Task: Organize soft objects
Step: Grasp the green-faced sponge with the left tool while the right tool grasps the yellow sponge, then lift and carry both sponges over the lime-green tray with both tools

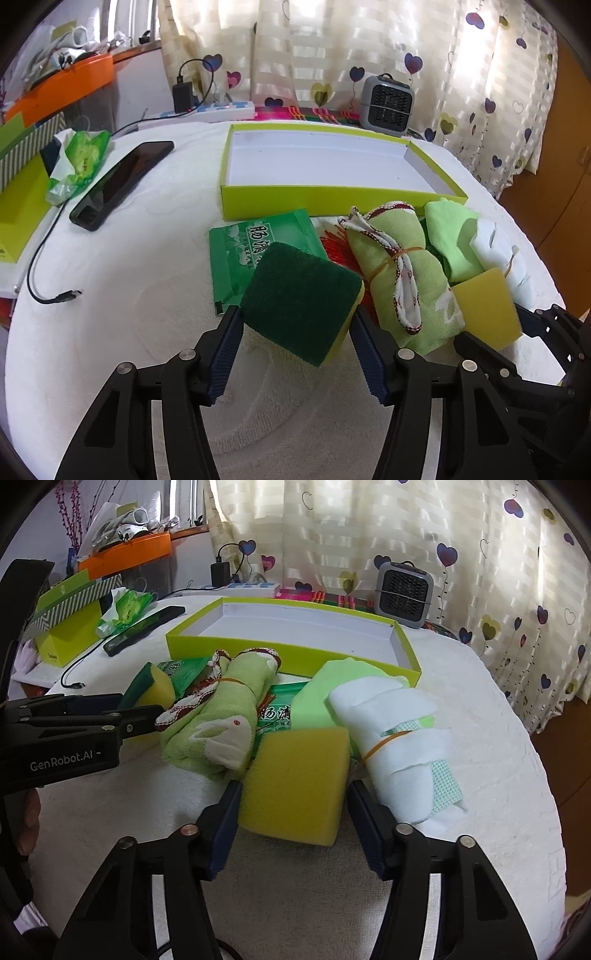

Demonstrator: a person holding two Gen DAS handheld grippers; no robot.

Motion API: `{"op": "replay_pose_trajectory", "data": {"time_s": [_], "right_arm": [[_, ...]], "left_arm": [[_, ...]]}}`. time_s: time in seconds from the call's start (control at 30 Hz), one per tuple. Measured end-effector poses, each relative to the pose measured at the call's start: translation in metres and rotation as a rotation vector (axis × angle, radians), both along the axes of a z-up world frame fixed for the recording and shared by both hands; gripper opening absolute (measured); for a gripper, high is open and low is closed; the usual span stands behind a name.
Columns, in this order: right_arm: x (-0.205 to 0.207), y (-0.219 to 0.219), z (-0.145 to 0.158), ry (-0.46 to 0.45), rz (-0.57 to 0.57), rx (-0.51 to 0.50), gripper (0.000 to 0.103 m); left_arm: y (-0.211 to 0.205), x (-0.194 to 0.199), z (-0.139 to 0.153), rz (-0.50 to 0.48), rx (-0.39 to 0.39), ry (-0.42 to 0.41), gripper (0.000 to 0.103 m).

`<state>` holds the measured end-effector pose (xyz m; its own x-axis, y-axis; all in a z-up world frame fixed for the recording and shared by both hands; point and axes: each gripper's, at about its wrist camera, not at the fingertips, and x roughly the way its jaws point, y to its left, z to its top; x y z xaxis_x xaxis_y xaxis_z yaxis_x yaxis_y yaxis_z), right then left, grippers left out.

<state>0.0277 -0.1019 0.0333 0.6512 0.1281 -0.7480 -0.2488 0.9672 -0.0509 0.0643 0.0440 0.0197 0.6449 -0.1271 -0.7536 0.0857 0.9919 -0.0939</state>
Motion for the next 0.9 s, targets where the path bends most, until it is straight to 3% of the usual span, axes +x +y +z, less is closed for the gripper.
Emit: {"op": "replay_pose_trajectory", "data": {"time_s": [0.3, 0.9], "right_arm": [[-0.003, -0.001, 0.001, -0.008, 0.002, 0.021, 0.052], [-0.009, -0.004, 0.022, -0.045, 0.029, 0.082, 0.051]], "left_arm": [[0.001, -0.009, 0.006, 0.010, 0.013, -0.041, 0.051], [0.008, -0.016, 0.034, 0.000, 0.005, -0.080, 0.051]]}}
